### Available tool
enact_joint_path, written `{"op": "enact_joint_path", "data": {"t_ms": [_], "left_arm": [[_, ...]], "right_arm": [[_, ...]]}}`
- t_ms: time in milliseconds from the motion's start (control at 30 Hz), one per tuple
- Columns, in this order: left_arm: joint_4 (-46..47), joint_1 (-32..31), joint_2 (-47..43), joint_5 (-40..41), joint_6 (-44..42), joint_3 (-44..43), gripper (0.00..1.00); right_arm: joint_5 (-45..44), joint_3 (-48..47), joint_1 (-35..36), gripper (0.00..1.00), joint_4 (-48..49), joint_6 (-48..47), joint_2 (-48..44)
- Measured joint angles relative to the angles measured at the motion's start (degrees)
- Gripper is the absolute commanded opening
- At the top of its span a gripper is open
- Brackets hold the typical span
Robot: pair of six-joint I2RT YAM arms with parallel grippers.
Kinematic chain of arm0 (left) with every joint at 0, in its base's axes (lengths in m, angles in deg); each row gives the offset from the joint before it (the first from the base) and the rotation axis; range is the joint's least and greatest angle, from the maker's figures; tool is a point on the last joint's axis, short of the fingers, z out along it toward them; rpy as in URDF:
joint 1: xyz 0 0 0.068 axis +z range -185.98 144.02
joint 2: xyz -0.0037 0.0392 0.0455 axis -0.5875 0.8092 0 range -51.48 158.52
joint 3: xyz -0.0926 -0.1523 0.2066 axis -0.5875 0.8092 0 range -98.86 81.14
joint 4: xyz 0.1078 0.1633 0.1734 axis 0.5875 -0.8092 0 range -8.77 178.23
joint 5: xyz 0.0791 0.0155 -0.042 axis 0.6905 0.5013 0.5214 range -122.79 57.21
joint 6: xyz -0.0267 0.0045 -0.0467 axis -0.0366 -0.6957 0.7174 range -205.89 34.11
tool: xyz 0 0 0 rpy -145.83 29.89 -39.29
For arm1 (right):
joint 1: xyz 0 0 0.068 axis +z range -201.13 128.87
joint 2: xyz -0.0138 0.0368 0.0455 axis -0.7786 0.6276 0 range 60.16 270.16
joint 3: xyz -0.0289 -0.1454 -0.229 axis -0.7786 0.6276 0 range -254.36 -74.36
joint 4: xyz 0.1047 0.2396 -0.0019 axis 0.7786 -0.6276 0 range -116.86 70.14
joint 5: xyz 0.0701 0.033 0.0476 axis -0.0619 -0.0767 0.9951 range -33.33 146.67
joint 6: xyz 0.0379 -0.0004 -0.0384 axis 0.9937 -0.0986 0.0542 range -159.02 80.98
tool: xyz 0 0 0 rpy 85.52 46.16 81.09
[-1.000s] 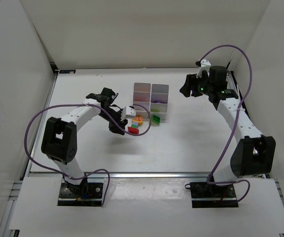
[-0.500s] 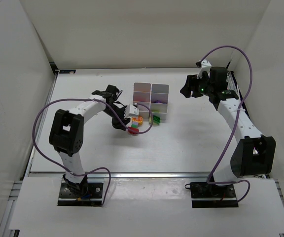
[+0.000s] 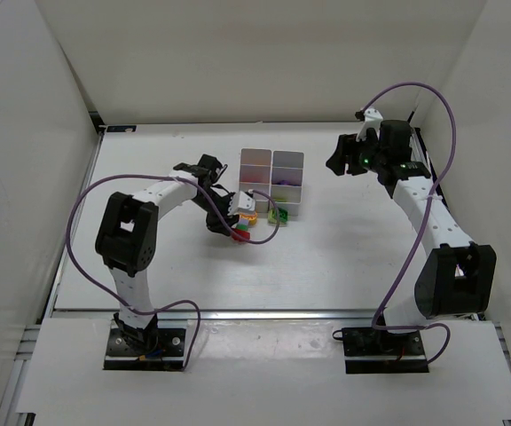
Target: Sort the legos into containers by color
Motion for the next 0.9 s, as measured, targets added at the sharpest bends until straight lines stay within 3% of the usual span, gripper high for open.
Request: {"op": "enact_joint_path", "data": {"t_ms": [900], "left_arm": [[0.00,-3.54,3.02,-0.02,1.27,-0.55,0.48]], "right_arm": [[0.92,0.50,-2.58,0.68,0.11,1.46,0.28]]}}
